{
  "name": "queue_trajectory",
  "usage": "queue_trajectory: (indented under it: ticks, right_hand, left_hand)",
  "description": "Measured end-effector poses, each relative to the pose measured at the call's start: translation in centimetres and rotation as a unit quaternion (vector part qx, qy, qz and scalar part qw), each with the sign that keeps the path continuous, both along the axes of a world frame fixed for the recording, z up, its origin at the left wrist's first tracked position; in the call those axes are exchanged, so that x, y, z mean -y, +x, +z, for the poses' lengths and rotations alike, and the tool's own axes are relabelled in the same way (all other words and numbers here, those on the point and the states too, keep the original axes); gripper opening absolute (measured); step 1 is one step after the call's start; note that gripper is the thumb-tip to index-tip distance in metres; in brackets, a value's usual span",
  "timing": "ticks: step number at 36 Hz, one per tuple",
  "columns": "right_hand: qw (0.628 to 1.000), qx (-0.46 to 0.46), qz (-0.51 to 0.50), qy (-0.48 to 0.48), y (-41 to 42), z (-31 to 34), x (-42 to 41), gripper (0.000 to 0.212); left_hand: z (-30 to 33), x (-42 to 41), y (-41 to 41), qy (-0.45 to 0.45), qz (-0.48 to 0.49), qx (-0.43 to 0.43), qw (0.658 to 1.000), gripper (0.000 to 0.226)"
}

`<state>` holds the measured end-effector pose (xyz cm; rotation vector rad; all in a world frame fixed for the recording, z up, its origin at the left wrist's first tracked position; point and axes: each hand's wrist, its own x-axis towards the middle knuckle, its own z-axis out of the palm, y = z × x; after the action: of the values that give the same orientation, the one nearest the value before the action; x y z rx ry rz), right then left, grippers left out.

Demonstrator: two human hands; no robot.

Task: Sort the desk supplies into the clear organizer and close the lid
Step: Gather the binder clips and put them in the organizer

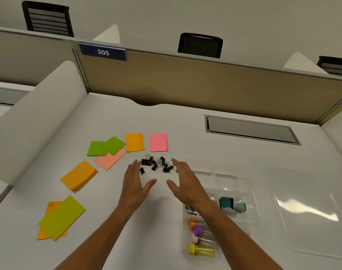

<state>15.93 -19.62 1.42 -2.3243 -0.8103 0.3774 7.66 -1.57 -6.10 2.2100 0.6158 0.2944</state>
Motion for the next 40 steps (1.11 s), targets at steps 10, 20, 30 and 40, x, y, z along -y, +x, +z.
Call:
queue_trajectory:
  ticks: [10,20,30,40]
  right_hand:
    - [0.978,0.063,0.056,-0.191,2.9,-3.5,-5.7,0.083]
    - [0.961,0.036,0.020,-0.275,6.1,-5.2,-8.9,0.095]
    - [0.952,0.074,0.008,-0.298,6.8,-6.9,-9.7,0.089]
    - [0.954,0.152,-0.057,-0.254,4.0,-10.1,-9.4,0.057]
  left_hand:
    - [-1.9,-3.1,4.7,0.042,-0.043,0.001,0.998,0.079]
    - [-4.0,-4.2,8.0,0.135,-0.110,-0.021,0.985,0.082]
    - [-5.0,-5.0,8.1,0.219,-0.136,-0.005,0.966,0.047]
    - [-5.2,-5.0,8.3,0.197,-0.123,-0.002,0.973,0.028]
